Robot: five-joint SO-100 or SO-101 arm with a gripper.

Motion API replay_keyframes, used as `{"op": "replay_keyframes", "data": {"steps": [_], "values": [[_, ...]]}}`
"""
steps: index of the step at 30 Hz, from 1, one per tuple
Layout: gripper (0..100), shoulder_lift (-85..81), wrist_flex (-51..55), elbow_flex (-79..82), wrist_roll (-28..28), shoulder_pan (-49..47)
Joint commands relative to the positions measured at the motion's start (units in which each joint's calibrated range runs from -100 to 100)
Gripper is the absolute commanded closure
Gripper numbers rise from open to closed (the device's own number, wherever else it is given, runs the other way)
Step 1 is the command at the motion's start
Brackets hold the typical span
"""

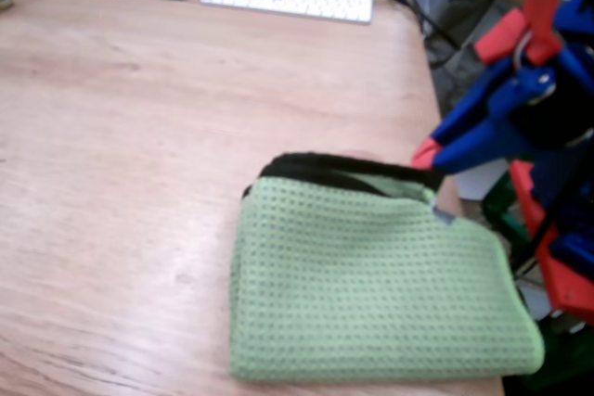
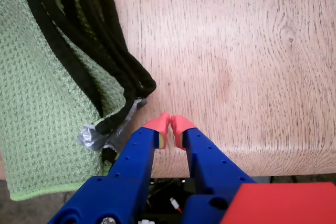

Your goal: Clean the table

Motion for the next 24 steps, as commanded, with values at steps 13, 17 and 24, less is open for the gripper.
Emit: {"op": "replay_keyframes", "data": {"steps": [13,17,24], "values": [[98,-0.2,-0.4,-12.3,0.2,0.0],[98,0.9,-0.2,-32.5,0.4,-0.5],[94,42.1,0.7,-61.2,14.5,-0.3]]}}
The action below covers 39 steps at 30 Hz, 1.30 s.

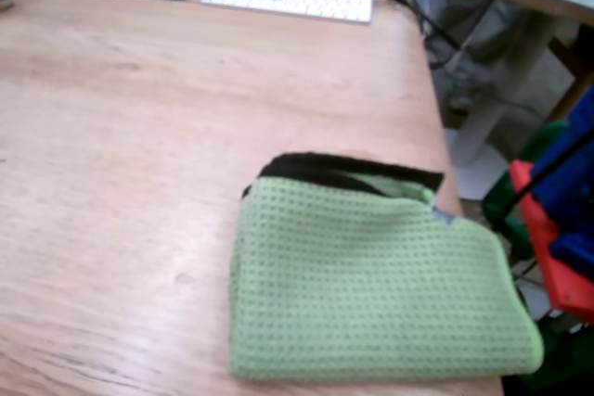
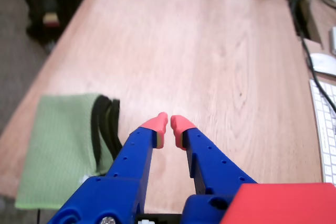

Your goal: Clean the table

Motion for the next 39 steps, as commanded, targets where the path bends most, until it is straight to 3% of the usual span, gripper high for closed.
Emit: {"op": "replay_keyframes", "data": {"steps": [1,4,6,13,19,23,28,31,36,39], "values": [[88,12.0,0.2,-4.6,4.9,0.1],[65,12.8,0.1,-4.3,4.7,0.1],[57,15.0,0.0,-3.5,4.7,-0.1],[57,37.2,-1.2,-4.3,4.7,-0.4],[57,44.3,-3.3,-4.6,4.7,-16.0],[57,48.9,-12.4,-4.6,4.7,-14.3],[57,48.9,-12.4,-4.6,4.7,-12.5],[57,49.0,-12.5,-4.6,3.9,-3.0],[57,53.6,-12.5,-4.3,3.7,-5.2],[57,55.1,-12.6,-4.6,3.7,-12.0]]}}
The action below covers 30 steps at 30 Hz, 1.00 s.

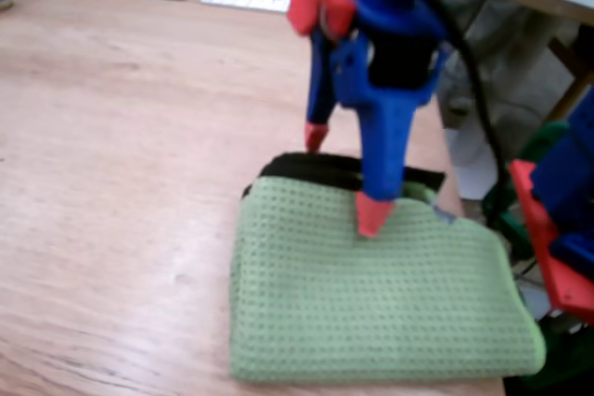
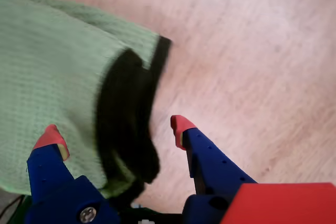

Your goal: Clean the table

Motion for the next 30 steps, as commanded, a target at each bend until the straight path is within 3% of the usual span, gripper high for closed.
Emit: {"op": "replay_keyframes", "data": {"steps": [1,4,10,17,22,24,27,30], "values": [[57,0.2,-0.6,-2.6,0.0,-4.2],[57,5.1,-0.7,-2.7,0.0,-4.4],[58,7.5,-11.4,-2.6,0.0,-4.2],[99,7.5,-11.4,-1.4,0.0,-3.9],[100,6.9,-10.3,-1.3,0.0,-4.4],[100,7.0,-10.3,-1.3,0.0,-1.0],[100,9.0,-11.3,-2.2,0.6,24.4],[100,14.1,-11.5,-3.9,0.7,38.4]]}}
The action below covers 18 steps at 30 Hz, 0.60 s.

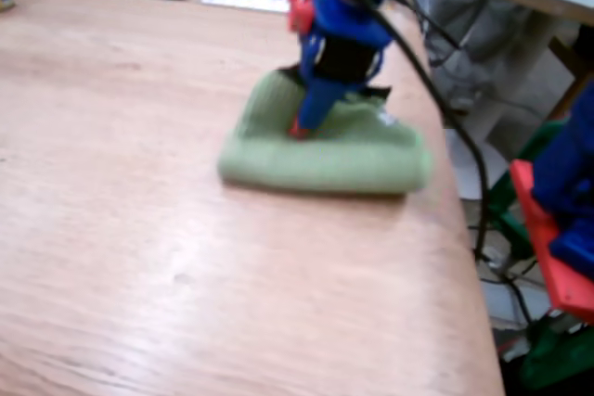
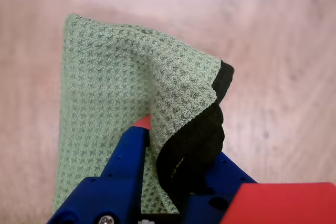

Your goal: Clean the table

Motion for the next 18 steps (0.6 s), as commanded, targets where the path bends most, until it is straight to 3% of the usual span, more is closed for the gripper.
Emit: {"op": "replay_keyframes", "data": {"steps": [1,5,7,12,16,18], "values": [[100,4.2,-0.1,-4.1,0.2,12.7],[100,19.2,-0.1,-23.5,0.2,24.3],[100,31.3,0.5,-37.2,2.8,32.8],[100,44.5,0.0,-46.0,8.6,45.6],[100,48.2,1.0,-55.0,9.1,48.7],[100,38.5,1.3,-59.0,8.6,47.0]]}}
